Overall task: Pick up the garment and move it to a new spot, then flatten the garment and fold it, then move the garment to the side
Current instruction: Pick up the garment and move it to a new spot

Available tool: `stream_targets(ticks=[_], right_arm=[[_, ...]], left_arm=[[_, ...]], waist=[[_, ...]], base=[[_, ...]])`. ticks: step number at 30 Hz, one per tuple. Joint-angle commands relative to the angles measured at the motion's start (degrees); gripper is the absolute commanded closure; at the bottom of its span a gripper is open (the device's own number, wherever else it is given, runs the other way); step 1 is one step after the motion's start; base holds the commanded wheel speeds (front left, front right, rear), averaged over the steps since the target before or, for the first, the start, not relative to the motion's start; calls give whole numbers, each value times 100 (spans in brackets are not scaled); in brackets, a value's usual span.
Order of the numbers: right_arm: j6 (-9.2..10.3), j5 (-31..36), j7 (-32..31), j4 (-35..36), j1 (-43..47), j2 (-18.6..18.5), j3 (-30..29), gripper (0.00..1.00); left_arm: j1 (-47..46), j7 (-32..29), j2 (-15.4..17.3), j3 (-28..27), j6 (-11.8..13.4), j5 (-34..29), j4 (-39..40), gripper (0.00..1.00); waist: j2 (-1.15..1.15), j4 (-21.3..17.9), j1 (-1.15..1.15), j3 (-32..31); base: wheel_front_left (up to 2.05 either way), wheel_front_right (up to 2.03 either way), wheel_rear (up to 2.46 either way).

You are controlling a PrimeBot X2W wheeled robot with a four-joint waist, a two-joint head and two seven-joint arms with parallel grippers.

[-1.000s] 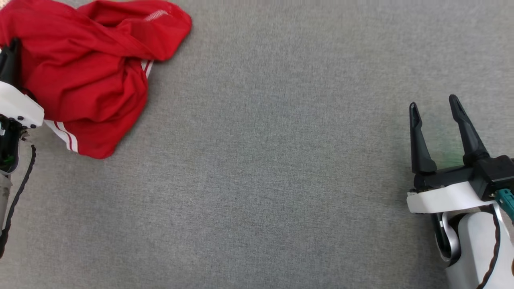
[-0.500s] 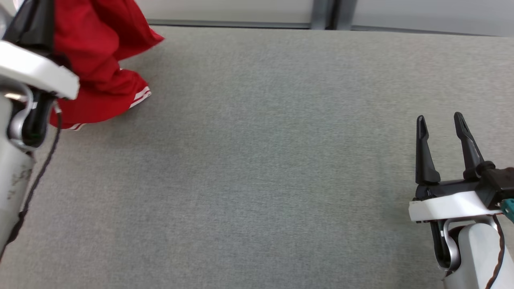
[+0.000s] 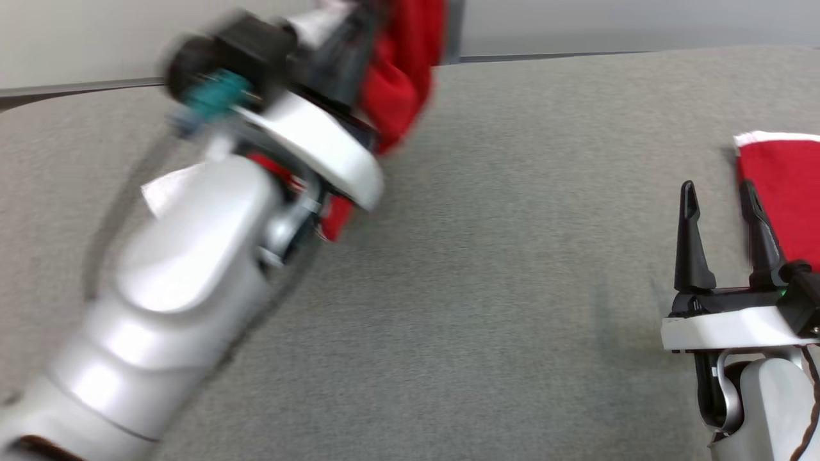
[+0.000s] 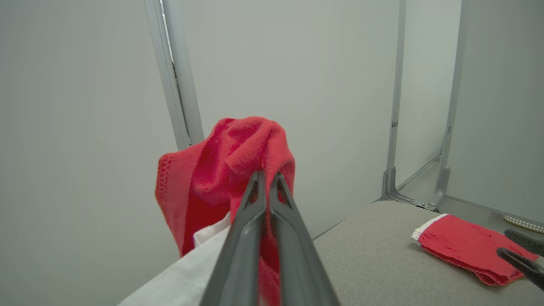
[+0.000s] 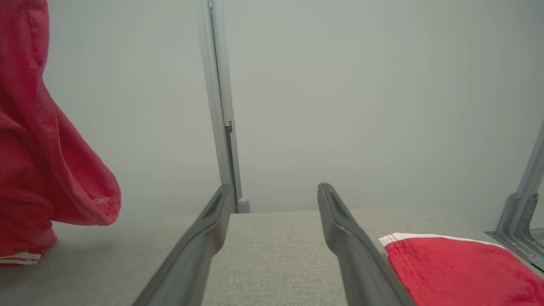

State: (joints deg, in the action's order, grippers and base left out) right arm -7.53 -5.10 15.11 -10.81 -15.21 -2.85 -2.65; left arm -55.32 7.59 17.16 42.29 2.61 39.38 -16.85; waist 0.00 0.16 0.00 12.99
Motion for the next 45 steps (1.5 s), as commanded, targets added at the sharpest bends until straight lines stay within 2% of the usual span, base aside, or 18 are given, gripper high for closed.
stream_targets(ticks=[1, 5, 6, 7, 8, 9, 11, 15, 19, 26, 31, 32, 35, 40, 45], right_arm=[[9, -67, 5, 12, 18, -9, -26, 0], [9, -194, 5, 8, -32, -9, -46, 0], [9, -222, 5, 14, -46, -8, -54, 0], [9, -263, 5, 31, -51, -8, -66, 0], [9, -263, 5, 31, -51, -8, -66, 0], [9, -284, 5, 40, -52, -7, -77, 0], [9, -321, 5, 49, -42, -6, -96, 0], [9, -317, 5, 78, 48, -8, -175, 0], [9, -229, 6, 65, 102, -9, -208, 0], [9, 56, 5, 158, 164, -7, -125, 0], [9, 149, 6, 186, 272, -76, 47, 0], [9, 148, 6, 190, 334, -114, 134, 0], [9, 122, 6, 150, 461, -143, 263, 0], [9, 109, 6, 56, 633, -142, 408, 0], [9, 142, 6, -1, 661, -203, 486, 0]], left_arm=[[137, -11, -314, 314, 73, -175, -80, 100], [383, 12, -1034, 856, 139, -259, -460, 100], [444, -25, -1137, 1010, 120, -297, -568, 83], [517, -105, -1210, 1236, 36, -327, -683, 12], [517, -105, -1210, 1236, 36, -327, -683, 12], [599, -145, -1281, 1409, -19, -318, -767, 0], [693, -221, -1345, 1730, -165, -273, -877, 0], [848, -129, -1397, 1972, -293, -133, -986, 0], [861, 234, -1404, 1705, -166, 72, -1032, 0], [1064, 724, -842, 685, 103, 310, -1063, 0], [1653, 760, -348, -232, 84, 209, -678, 0], [2058, 753, -247, -646, 33, 76, -421, 0], [2729, 753, -264, -1209, -74, -176, -74, 0], [3842, 753, -564, -2032, -282, -598, 246, 0], [4294, 754, -907, -2538, -580, -1004, 236, 0]], waist=[[0, -332, 0, 26], [0, -696, 0, 42], [0, -771, 0, 53], [0, -829, 0, 66], [0, -829, 0, 66], [0, -877, 0, 75], [0, -926, 0, 81], [0, -862, 0, 57], [0, -602, 0, -42], [0, 49, 0, -277], [0, 488, 0, -443], [0, 627, 0, -503], [0, 778, 0, -608], [0, 928, 0, -730], [0, 1079, 0, -737]], base=[[0, 0, 0], [0, 0, 0], [0, 0, 0], [0, 0, 0], [0, 0, 0], [0, 0, 0], [0, 0, 0], [0, 0, 0], [0, 0, 0], [0, 0, 0], [0, 0, 0], [0, 0, 0], [0, 0, 0], [0, 0, 0], [0, 0, 0]])
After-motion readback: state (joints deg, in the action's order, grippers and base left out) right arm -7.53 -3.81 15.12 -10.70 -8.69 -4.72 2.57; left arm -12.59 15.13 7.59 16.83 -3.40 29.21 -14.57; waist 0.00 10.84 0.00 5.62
